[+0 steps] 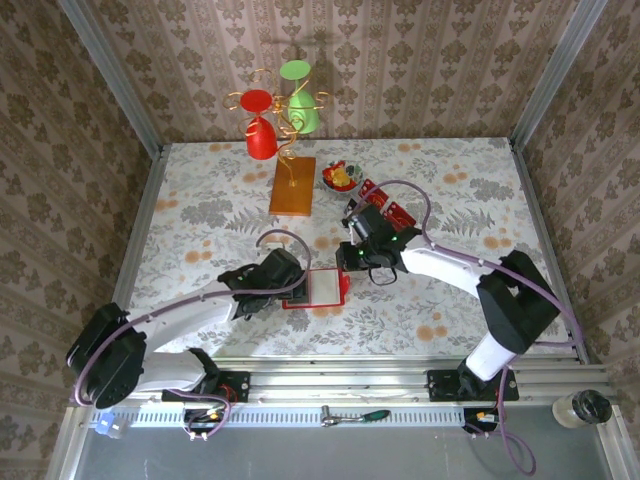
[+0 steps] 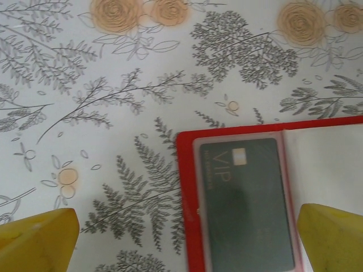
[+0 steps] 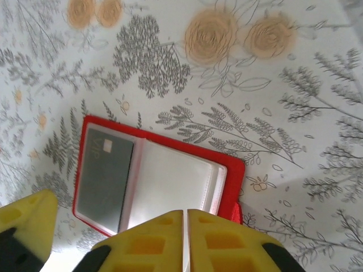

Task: Put the credit cards into the card holder
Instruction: Flip over the card slot on the card holder.

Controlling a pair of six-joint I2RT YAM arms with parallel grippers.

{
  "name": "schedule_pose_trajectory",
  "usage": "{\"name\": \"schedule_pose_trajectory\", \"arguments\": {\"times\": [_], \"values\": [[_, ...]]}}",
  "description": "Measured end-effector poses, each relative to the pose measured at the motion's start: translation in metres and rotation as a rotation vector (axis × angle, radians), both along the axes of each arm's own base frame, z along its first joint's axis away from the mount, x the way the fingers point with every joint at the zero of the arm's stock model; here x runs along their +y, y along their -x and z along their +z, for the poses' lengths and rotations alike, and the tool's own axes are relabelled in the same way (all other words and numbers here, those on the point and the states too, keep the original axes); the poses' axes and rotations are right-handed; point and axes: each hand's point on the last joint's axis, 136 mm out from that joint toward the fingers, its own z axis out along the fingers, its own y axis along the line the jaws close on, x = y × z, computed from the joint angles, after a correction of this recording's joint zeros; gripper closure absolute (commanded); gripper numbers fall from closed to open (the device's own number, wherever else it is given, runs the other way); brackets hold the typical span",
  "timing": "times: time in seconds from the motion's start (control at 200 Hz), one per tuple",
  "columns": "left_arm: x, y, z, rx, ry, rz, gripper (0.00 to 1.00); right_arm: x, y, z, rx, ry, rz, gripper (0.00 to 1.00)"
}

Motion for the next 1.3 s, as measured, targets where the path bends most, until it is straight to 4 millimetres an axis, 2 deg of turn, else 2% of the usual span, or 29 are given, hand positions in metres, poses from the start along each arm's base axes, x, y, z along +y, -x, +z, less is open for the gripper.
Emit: {"name": "schedule_pose_trajectory", "arguments": {"times": [0.12, 0.235, 0.415, 0.815, 1.05, 1.3], "values": [[-0.008, 0.001, -0.003, 0.005, 0.000, -0.013, 0.00, 0.004, 0.007, -0.025, 0.066, 0.018, 0.023, 0.96], [-0.012, 0.002, -0.006, 0.008, 0.001, -0.020, 0.00, 0.010, 0.011, -0.039, 0.098, 0.033, 0.041, 0.97], [-0.016, 0.005, -0.011, 0.018, -0.002, -0.024, 0.00, 0.023, 0.006, -0.041, 0.094, 0.022, 0.060, 0.98], [-0.018, 0.005, -0.019, 0.030, -0.013, -0.024, 0.00, 0.027, 0.005, -0.060, 0.127, 0.042, 0.064, 0.99], [-0.019, 0.005, -0.026, 0.043, -0.025, -0.025, 0.00, 0.035, 0.008, -0.059, 0.129, 0.028, 0.086, 1.00], [-0.027, 0.005, -0.024, 0.030, -0.003, -0.042, 0.00, 0.043, 0.012, -0.059, 0.134, 0.011, 0.100, 1.00]]}}
